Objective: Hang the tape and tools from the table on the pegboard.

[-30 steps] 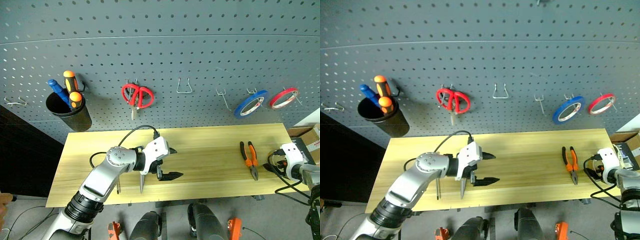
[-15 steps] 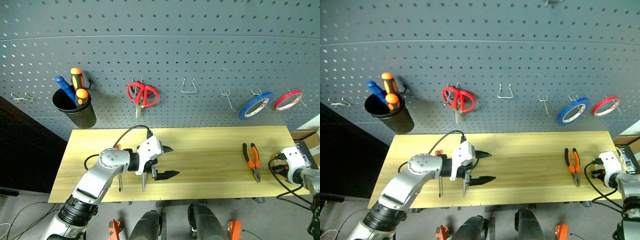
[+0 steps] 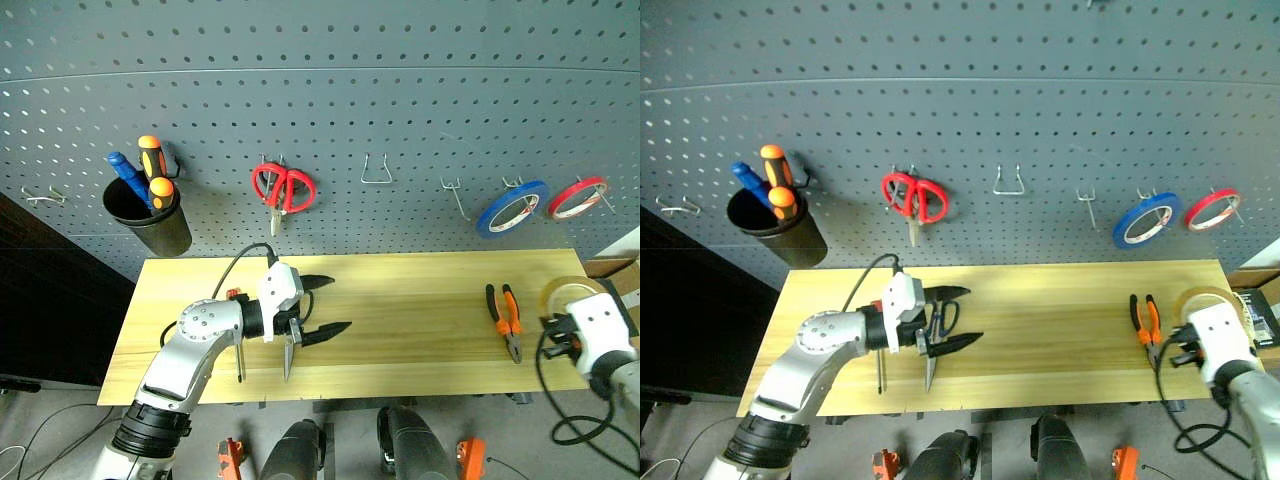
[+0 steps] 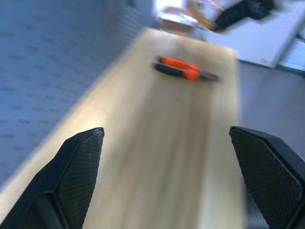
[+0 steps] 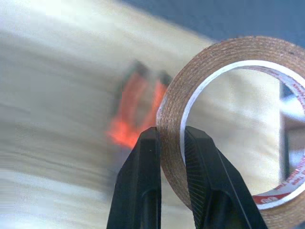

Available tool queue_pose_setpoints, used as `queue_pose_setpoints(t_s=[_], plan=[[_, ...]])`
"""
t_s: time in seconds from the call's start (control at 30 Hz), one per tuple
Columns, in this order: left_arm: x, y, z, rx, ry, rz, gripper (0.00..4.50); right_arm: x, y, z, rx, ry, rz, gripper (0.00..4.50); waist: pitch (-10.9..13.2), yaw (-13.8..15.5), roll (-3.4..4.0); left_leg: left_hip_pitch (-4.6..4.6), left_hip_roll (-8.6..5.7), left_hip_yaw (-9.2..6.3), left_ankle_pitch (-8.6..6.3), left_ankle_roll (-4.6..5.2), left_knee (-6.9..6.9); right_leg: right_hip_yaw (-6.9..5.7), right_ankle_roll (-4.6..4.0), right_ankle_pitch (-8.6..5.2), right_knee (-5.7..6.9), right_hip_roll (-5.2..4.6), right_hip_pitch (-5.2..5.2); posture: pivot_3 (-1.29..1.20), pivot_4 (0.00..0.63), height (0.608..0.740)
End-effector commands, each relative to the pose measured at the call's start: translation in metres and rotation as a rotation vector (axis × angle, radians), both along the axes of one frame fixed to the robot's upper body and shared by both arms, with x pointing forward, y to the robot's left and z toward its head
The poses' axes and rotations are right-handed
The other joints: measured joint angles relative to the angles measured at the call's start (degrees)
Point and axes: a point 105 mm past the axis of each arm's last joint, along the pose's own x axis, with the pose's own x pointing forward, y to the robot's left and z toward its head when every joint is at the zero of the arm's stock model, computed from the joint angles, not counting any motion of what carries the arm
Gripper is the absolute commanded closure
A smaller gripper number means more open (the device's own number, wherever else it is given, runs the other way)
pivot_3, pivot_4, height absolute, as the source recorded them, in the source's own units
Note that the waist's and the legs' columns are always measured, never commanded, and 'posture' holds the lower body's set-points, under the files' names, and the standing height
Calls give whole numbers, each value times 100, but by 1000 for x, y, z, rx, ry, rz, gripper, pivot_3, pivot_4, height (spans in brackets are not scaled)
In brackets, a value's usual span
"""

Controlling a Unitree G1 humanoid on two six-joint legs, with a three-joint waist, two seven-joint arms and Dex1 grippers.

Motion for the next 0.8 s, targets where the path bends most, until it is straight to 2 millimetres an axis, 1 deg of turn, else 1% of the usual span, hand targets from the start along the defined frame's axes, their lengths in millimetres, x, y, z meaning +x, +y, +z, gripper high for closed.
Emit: queue_pose_setpoints(t_s=[0.03,0.07,0.13,0.2,0.33,0.4,0.5,0.7,0.8], plan=[[0,7,3,-27,-55,31,0,-3,42,24,-102,-148,42,4089,-3,-5,0,1,-5,0,0,0,0,0,0,0,0,-4,0,-2,247,740],[1,9,4,-37,-64,46,0,-4,59,29,-134,-197,77,4089,-3,-13,0,1,-4,-2,0,0,-1,-4,0,0,-1,-4,-2,-2,246,740],[2,11,4,-49,-73,67,0,-3,82,44,-176,-304,99,4089,-3,-20,0,0,-4,-2,1,-1,-2,-7,0,0,0,-3,-7,2,243,740],[3,14,4,-56,-71,80,0,-1,95,62,-225,-414,108,4089,-6,-30,-2,-1,-4,-3,1,-2,-1,-9,0,0,0,-4,-6,3,241,740],[2,14,5,-74,-64,76,0,4,108,87,-288,-558,123,4089,-13,-30,-7,1,-5,-1,1,-2,4,-20,-1,2,0,-9,-5,9,238,740],[2,13,7,-81,-70,76,0,7,111,95,-298,-596,130,4089,-13,-21,-7,1,-5,-7,1,-2,3,-74,-6,4,0,-34,-6,10,236,740],[2,11,11,-102,-74,77,0,14,117,98,-269,-607,158,4089,-13,-28,-8,0,-7,-8,1,-2,2,-91,-8,5,-1,-44,-5,10,236,740],[5,0,17,-131,-86,74,0,36,125,93,-196,-592,224,4089,-16,-33,-12,1,-8,-4,1,-2,5,-97,-15,10,1,-49,-5,11,233,740],[5,-5,19,-139,-91,68,0,49,135,88,-150,-582,277,4089,-16,-41,-11,2,-7,-1,1,-2,5,-98,-17,11,3,-49,-6,12,233,740]])
